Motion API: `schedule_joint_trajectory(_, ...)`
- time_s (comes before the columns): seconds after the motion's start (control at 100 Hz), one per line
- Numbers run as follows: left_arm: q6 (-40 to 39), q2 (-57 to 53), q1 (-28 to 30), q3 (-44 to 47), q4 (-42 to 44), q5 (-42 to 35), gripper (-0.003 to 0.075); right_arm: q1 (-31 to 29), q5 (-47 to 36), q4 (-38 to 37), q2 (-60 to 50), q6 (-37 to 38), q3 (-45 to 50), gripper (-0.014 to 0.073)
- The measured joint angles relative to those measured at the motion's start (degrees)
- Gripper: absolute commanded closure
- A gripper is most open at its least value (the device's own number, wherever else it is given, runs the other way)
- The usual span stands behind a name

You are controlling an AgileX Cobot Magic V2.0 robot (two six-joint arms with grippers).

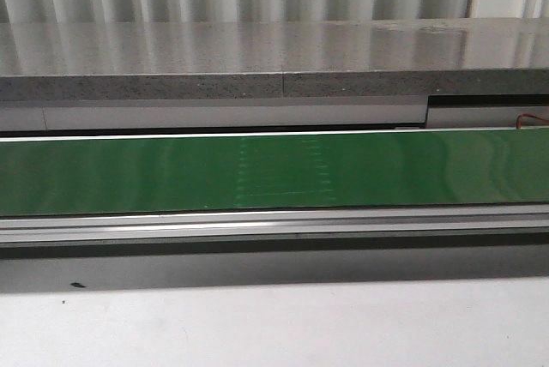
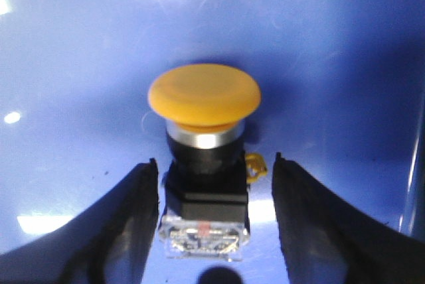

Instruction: Move button from right to left

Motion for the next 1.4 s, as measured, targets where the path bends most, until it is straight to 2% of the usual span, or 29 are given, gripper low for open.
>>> schedule_joint_trajectory(0.25,-0.45,0.0,0.0,-0.23,0.42,-0.44,0.0339,0.0,0.0,0.0,0.0,0.0,0.0,0.0662)
schedule_joint_trajectory(0.32,-2.36,-0.12,0.0,-0.51,0.42,-1.31,0.0364,0.0,0.0,0.0,0.0,0.0,0.0,0.0662)
schedule_joint_trajectory(0.4,-4.13,-1.24,0.0,-0.61,0.42,-2.57,0.0433,0.0,0.0,0.0,0.0,0.0,0.0,0.0662)
schedule_joint_trajectory(0.62,-12.47,-7.2,-0.14,-0.61,-0.3,-7.22,0.0741,0.0,0.0,0.0,0.0,0.0,0.0,0.0662)
schedule_joint_trajectory(0.84,-13.5,-15.64,-2.29,2.84,-6.74,-11.34,0.0741,0.0,0.0,0.0,0.0,0.0,0.0,0.0662)
schedule_joint_trajectory(0.99,-13.65,-21.51,-6.01,7.0,-8.94,-14.57,0.0741,0.0,0.0,0.0,0.0,0.0,0.0,0.0662)
schedule_joint_trajectory(1.4,-13.91,-40.49,-17.56,25.61,-10.78,-26.52,0.0741,0.0,0.0,0.0,0.0,0.0,0.0,0.0662)
